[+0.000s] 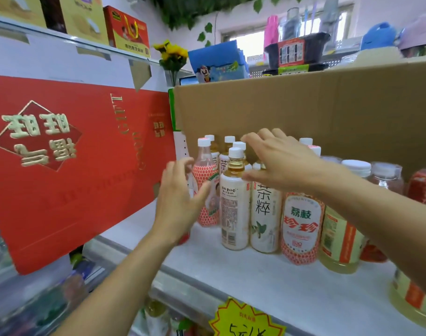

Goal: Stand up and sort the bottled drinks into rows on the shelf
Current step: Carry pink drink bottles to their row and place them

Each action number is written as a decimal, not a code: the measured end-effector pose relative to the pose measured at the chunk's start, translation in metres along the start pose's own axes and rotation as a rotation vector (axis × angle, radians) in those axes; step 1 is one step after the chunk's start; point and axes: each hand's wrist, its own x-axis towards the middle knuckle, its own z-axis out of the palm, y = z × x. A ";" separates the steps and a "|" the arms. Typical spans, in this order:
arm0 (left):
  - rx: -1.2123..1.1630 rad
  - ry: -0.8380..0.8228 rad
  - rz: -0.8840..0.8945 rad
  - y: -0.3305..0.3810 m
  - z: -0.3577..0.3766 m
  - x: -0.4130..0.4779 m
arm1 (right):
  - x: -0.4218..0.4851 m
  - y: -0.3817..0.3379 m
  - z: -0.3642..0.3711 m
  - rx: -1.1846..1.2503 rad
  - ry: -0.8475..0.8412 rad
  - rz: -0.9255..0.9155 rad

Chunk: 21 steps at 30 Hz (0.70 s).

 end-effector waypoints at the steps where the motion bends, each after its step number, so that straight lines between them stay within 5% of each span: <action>1: -0.010 0.006 -0.008 -0.005 -0.002 0.015 | 0.003 -0.003 -0.001 0.028 -0.005 -0.007; 10: -0.228 -0.558 -0.165 -0.024 0.016 0.112 | 0.038 -0.027 -0.005 0.020 -0.126 0.071; 21: -0.077 -0.512 -0.013 -0.085 0.003 0.141 | 0.083 -0.040 0.007 0.190 -0.169 0.109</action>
